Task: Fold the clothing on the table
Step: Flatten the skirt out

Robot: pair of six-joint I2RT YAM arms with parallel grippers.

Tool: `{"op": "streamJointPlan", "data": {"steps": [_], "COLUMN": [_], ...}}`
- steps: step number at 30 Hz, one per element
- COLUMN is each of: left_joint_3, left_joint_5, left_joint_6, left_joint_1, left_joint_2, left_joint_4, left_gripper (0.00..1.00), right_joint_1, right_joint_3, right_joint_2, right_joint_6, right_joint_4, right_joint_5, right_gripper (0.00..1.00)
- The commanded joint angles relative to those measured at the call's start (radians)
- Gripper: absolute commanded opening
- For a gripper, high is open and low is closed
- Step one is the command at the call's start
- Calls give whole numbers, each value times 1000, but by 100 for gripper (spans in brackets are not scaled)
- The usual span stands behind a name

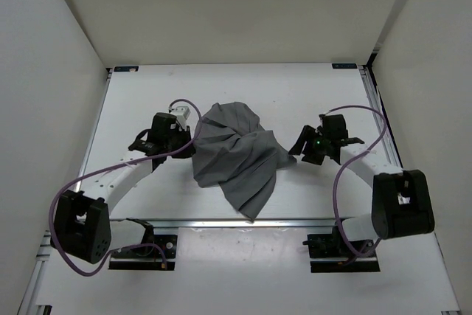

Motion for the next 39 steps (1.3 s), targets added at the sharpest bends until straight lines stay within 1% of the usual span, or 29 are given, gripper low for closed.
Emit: {"op": "streamJointPlan", "data": {"steps": [1, 4, 5, 6, 7, 8, 9, 11, 13, 14, 15, 16, 18, 21, 23, 25, 26, 27, 30, 32, 33, 34, 35, 36, 37, 38, 39], "left_joint_3": [-33, -52, -50, -50, -47, -49, -46, -43, -41, -35, -33, -30, -29, -38, -38, -43, -46, -50, -78, -95, -113, -122, -128, -136, -132, -129, -122], "left_joint_5": [9, 30, 29, 27, 29, 27, 26, 24, 24, 18, 18, 12, 6, 6, -9, -14, -11, -11, -16, -16, -16, -13, -20, -8, -12, -16, -17], "left_joint_6": [8, -10, -4, -4, -7, -7, -7, -17, -20, -27, -32, -35, -47, -56, -64, -67, -67, -72, -84, -99, -99, -110, -110, -116, -118, -119, -124], "left_joint_1": [30, 52, 55, 56, 59, 56, 61, 61, 52, 50, 49, 41, 33, 32, 30, 32, 29, 29, 26, 27, 20, 30, 23, 29, 24, 10, 4], "left_joint_2": [-59, -73, -77, -79, -81, -79, -78, -74, -71, -70, -67, -65, -65, -71, -73, -76, -74, -81, -91, -107, -116, -114, -116, -111, -113, -116, -120], "left_joint_4": [4, 21, 21, 18, 16, 15, 15, 13, 16, 18, 15, 16, 16, 18, 15, 18, 19, 20, 29, 47, 46, 53, 61, 58, 56, 58, 55], "left_gripper": [25, 27, 27, 27, 26, 24, 24, 19, 16, 14, 12, 12, 11, 9, 8, 7, 6, 6, 5, 5, 4, 5, 4, 4, 5, 4, 5], "right_joint_1": [19, 41, 59, 71, 85, 88, 105, 127, 143, 145, 143, 143, 165, 249, 330, 387, 413, 418, 429, 429, 429, 417, 397, 392, 393, 409, 421], "right_joint_3": [32, 75, 90, 101, 109, 124, 142, 194, 302, 384, 453, 481, 552, 604, 613, 600, 586, 574, 459, 326, 288, 235, 207, 166, 137, 126, 125], "right_joint_2": [81, 184, 213, 230, 233, 227, 200, 140, 92, 85, 68, 43, -3, -78, -107, -150, -155, -168, -213, -256, -268, -288, -293, -296, -306, -351, -375], "right_joint_6": [73, 82, 84, 82, 81, 77, 61, 23, -30, -66, -91, -109, -181, -293, -355, -412, -430, -430, -384, -322, -308, -277, -268, -256, -234, -220, -185], "right_joint_4": [117, 100, 85, 89, 85, 95, 100, 106, 79, 80, 106, 126, 230, 289, 275, 230, 182, 127, -25, -111, -185, -267, -311, -402, -465, -493, -520], "right_joint_5": [-63, -112, -131, -142, -154, -154, -159, -102, -42, -28, -40, -47, -73, -116, -149, -148, -146, -155, -168, -166, -160, -174, -183, -177, -131, -98, -18], "right_gripper": [64, 56, 47, 30, 19, 2, 0, 0, 0, 1, 0, 0, 0, 0, 0, 0, 0, 0, 0, 0, 0, 5, 20, 25, 32, 36, 38]}}
